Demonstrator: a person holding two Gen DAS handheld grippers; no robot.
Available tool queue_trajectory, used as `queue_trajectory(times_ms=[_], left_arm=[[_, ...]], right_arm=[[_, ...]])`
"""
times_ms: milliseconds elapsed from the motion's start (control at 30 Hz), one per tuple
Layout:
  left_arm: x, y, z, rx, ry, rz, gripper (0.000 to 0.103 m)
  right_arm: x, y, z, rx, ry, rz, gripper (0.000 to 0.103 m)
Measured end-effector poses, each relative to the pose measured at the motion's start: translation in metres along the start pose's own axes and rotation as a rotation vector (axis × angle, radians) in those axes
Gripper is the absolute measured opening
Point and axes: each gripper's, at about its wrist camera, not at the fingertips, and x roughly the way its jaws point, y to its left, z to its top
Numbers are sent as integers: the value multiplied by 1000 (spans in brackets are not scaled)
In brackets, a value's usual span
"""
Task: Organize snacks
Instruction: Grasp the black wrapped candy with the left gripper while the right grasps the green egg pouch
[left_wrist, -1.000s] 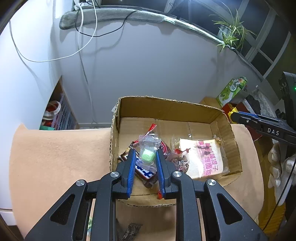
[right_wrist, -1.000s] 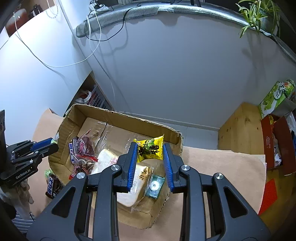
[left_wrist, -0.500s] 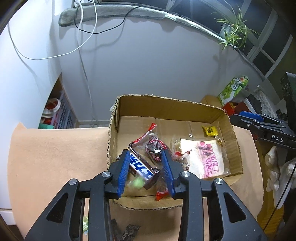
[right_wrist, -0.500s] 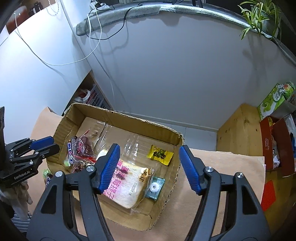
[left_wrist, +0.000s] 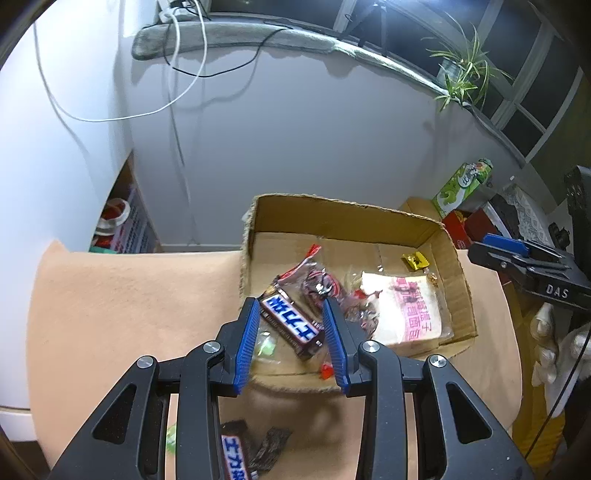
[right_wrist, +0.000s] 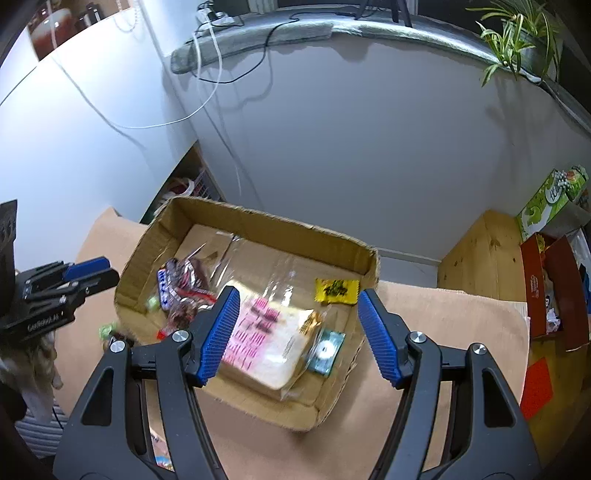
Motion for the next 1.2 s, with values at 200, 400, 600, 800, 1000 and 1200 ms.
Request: queue_trajectory(times_ms=[200,400,600,800,1000,1200], left_arm=[[-14,12,-12,-10,-4,-2,34],[-27,15,-32,-6,-1,-9,34],[-30,14,-56,16,30,-22,34],[-26,11,-77,31,61,-57,34],[-14,-1,-95,91,108,-60,34],[0,-7,-103,155,136,-15,34]], right_arm=[[-15,15,-19,-15,-5,27,69],[-27,34,-49,-29,11,74,69],[-34,58,-84,-73,49,103,69],[-34,80,-124,-99,103,141,69],[-26,102,-162,-132,165,175,69],[-19,121,-186,-154,210,202,69]])
